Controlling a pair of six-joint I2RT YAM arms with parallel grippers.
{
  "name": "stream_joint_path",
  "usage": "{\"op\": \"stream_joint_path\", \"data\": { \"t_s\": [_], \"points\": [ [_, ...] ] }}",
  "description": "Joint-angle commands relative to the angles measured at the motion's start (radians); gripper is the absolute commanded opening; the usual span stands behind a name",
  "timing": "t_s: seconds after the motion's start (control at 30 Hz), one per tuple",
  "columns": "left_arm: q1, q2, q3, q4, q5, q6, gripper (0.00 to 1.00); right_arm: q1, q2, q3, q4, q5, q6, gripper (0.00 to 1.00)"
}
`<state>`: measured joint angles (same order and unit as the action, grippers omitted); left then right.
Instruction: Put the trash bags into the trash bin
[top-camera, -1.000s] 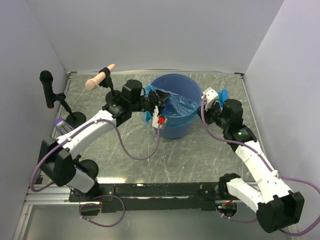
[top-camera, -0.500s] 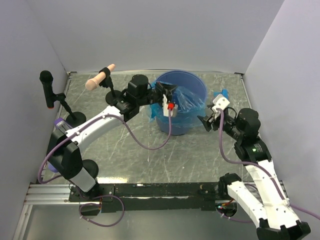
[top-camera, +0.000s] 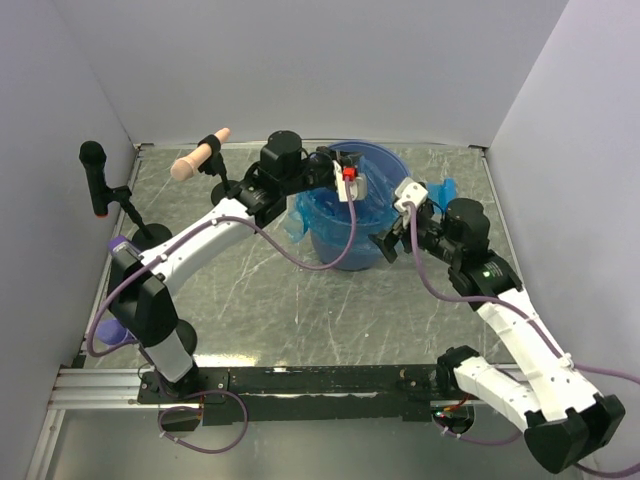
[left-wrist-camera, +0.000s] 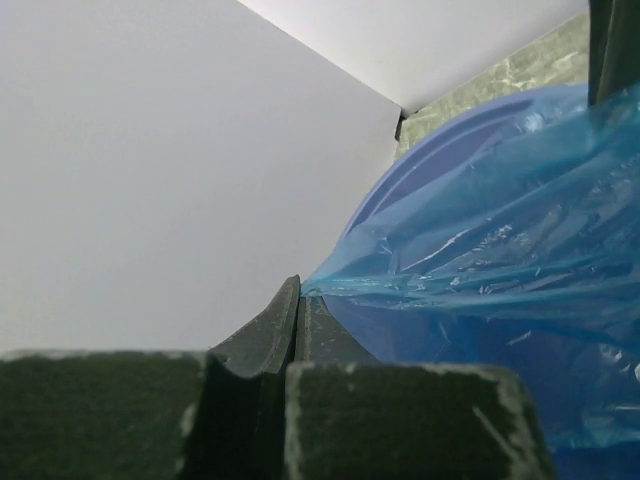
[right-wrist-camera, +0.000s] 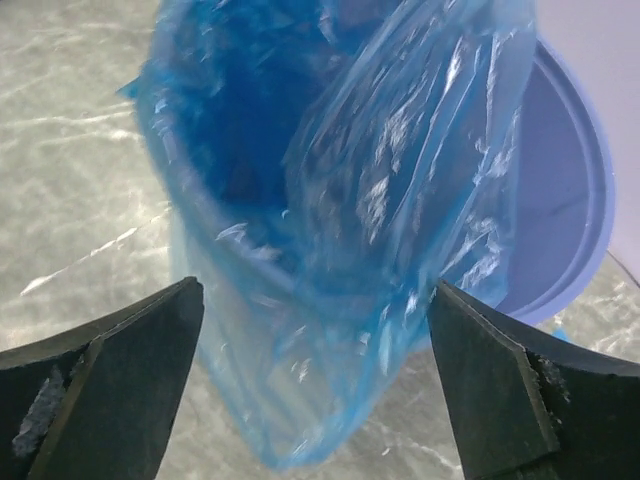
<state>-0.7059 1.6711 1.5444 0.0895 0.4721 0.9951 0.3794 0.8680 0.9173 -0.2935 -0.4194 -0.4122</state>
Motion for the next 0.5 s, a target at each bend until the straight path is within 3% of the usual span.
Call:
{"op": "stream_joint_path", "data": {
  "t_s": [0.0, 0.47],
  "points": [
    [-0.004, 0.029, 0.082, 0.027, -0.027, -0.136, 0.02, 0.03, 0.052, 0.074, 0.111, 0.18, 0.102, 0.99],
    [-0.003, 0.095, 0.191, 0.041, -0.102, -0.256, 0.02, 0.05, 0.229, 0.264, 0.096, 0.363, 0.19, 0.99]
  ]
}}
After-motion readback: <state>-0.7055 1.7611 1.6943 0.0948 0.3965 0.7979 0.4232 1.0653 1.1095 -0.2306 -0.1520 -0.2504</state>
